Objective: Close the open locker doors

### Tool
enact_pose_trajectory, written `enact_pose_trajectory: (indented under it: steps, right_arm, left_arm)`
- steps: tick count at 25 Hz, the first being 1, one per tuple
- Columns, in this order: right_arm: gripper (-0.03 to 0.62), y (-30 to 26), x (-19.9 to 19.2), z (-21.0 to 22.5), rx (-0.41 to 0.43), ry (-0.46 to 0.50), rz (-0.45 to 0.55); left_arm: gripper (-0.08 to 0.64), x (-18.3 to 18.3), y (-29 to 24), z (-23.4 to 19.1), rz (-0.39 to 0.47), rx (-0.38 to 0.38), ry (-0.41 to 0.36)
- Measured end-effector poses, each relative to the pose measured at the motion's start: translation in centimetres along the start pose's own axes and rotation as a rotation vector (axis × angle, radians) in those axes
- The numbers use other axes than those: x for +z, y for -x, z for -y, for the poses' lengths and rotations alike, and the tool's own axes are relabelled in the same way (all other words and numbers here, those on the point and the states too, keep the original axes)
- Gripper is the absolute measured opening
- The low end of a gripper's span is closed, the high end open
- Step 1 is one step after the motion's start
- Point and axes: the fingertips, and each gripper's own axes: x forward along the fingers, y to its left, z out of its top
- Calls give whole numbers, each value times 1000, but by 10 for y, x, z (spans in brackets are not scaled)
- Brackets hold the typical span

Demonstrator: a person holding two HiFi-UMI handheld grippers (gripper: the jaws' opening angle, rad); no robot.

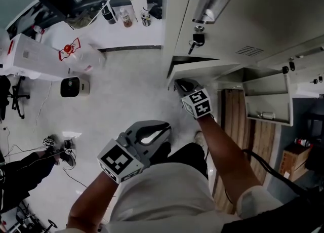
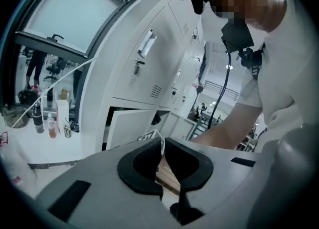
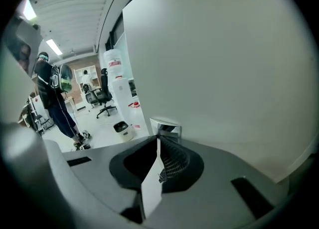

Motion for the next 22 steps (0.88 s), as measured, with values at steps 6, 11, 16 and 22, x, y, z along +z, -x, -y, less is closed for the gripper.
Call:
enact_pose_trajectory:
  steps: [6,11,16,22]
  right_arm:
    - [29,-12,10,9,-68,-53,4]
    - [29,-17,16,17,-106,-99,2]
    - [29,-24,21,24,-138,-159,-3]
    - [29,-27,25,30,-158,-214,4]
  left_arm:
    - [31,-1,10,-8,1,3,16]
    - [31,2,9,-12,8,-7,11]
    - [31,3,10,-13,12,-11,14]
    - [31,-1,18,-18,3,3,19]
